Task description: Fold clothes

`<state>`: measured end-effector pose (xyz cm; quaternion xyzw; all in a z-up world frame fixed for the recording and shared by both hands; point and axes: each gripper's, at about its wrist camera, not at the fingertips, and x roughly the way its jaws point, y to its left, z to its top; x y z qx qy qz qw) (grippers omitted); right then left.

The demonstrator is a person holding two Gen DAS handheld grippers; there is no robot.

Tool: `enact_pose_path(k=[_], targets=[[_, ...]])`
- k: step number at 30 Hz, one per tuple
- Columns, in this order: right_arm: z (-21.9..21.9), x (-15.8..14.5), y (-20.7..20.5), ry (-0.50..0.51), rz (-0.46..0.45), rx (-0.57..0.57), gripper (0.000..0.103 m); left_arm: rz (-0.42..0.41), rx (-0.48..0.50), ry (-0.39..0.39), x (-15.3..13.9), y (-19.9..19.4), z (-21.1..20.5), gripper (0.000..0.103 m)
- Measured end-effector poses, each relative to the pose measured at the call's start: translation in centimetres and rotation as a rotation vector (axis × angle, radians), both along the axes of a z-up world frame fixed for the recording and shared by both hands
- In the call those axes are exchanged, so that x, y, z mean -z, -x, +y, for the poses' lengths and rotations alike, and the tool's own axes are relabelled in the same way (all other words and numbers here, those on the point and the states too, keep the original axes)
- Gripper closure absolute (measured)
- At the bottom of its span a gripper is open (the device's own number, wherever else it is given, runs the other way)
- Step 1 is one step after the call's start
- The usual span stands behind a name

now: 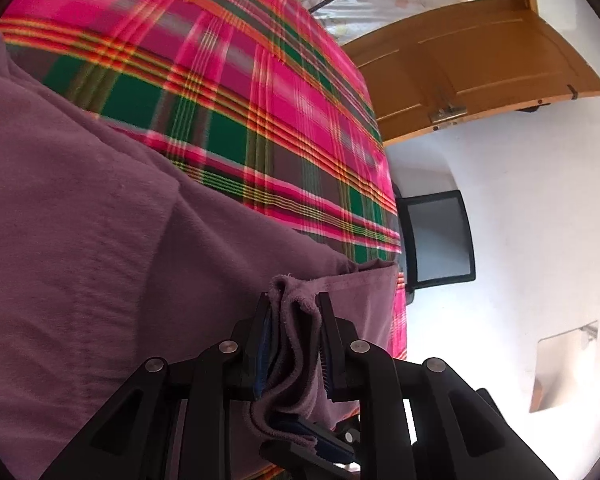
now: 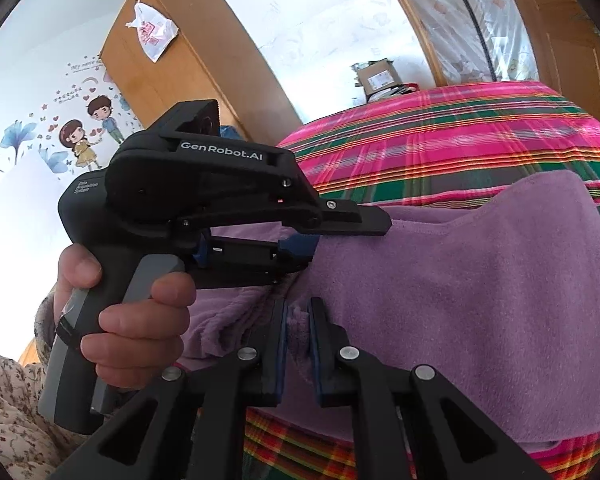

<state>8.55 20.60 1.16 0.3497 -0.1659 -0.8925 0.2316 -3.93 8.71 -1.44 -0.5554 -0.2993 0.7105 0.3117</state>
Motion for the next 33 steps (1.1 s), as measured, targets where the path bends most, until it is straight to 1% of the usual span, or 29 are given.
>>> enact_pose_path(k=[3, 6, 9, 13, 16, 17, 18, 20, 22, 24, 25, 26, 28, 29, 31, 32, 33], targets=[[-0.4, 0.2, 0.2, -0.008, -0.002, -0.006, 0.093, -0.001, -0.02, 0.016, 0.2, 0.2, -0.4, 0.083], [-0.5, 1.0, 0.8, -0.015, -0.027, -0.002, 0.091, -0.009, -0.042, 0.045, 0.6, 0.3, -0.7, 0.083], [-0.7, 1.6, 1.4, -0.017, -0.052, 0.004, 0.091, -0.002, -0.048, 0.058, 0.6, 0.1, -0.5, 0.083], [-0.9, 2.0, 1.8, -0.02, -0.053, 0.001, 0.091, 0.018, -0.058, 0.069, 0.2, 0.0, -0.4, 0.083], [-1.0, 2.2, 1.8, -0.018, -0.06, -0.007, 0.088, 0.01, -0.082, 0.057, 0.1, 0.0, -0.9, 0.083], [-1.0, 2.1, 1.7, -0.014, -0.064, -0.015, 0.085, 0.009, -0.091, 0.055, 0.1, 0.0, -1.1, 0.083], [-0.8, 1.9, 1.6, -0.01, -0.061, -0.02, 0.083, 0.019, -0.099, 0.054, -0.1, -0.1, -1.3, 0.083], [-0.5, 1.5, 1.3, -0.004, -0.055, -0.031, 0.076, 0.038, -0.118, 0.054, -0.7, -0.5, -1.7, 0.083], [-0.1, 1.1, 1.0, 0.003, -0.05, -0.041, 0.074, 0.068, -0.136, 0.057, -1.5, -0.9, -2.1, 0.08], [0.7, 0.4, 0.5, 0.009, -0.029, -0.036, 0.074, 0.106, -0.15, 0.066, -2.4, -1.3, -2.1, 0.08], [1.5, -0.2, 0.2, 0.006, -0.011, -0.023, 0.071, 0.121, -0.155, 0.074, -2.7, -1.5, -2.1, 0.08], [2.2, -0.7, -0.2, 0.004, 0.007, -0.009, 0.066, 0.136, -0.159, 0.08, -3.1, -1.7, -2.1, 0.08], [4.1, -1.8, -0.8, -0.017, 0.044, 0.044, 0.061, 0.151, -0.139, 0.081, -3.5, -2.0, -1.7, 0.08], [5.5, -2.2, -1.1, -0.034, 0.064, 0.09, 0.061, 0.151, -0.123, 0.079, -3.5, -2.1, -1.4, 0.08], [7.9, -2.4, -1.4, -0.048, 0.076, 0.178, 0.059, 0.147, -0.081, 0.08, -3.3, -2.4, -0.6, 0.08], [9.2, -2.3, -1.5, -0.048, 0.065, 0.237, 0.056, 0.142, -0.055, 0.088, -3.1, -2.5, 0.0, 0.08], [10.6, -2.1, -1.6, -0.049, 0.055, 0.296, 0.055, 0.138, -0.035, 0.095, -2.9, -2.7, 0.6, 0.08]])
